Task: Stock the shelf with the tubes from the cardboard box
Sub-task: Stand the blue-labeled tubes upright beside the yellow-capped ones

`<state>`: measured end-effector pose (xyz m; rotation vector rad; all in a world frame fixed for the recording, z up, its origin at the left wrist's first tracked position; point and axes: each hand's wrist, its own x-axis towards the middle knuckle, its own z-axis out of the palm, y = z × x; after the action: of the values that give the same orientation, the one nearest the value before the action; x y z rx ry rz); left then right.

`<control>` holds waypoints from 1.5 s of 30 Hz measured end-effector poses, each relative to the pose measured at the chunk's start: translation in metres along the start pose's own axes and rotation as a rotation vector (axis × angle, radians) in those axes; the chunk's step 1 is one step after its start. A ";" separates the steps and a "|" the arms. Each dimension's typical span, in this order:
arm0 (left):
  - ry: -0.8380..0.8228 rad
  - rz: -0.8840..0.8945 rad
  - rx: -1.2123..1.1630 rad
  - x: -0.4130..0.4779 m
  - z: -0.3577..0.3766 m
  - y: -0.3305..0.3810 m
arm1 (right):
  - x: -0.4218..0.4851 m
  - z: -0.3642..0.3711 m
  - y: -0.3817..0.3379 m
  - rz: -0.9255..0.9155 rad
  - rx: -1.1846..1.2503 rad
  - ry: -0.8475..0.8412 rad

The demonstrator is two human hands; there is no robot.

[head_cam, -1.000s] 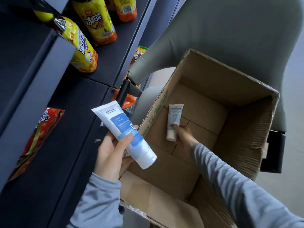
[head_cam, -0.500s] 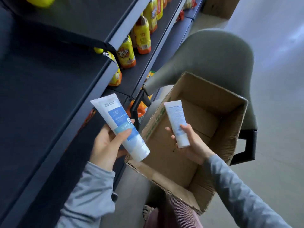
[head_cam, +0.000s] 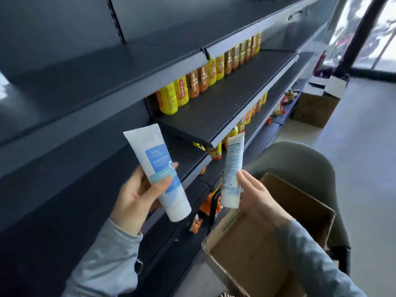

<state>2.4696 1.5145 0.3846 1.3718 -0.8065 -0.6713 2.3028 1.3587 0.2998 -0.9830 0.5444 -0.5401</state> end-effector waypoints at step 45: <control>0.904 0.408 -0.033 -0.179 -0.194 0.180 | 0.105 0.427 -0.084 -0.360 -0.418 -0.541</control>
<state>2.5175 1.7884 0.5413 1.2462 -0.3096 0.2651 2.6426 1.5178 0.5449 -1.5782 -0.0160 -0.4566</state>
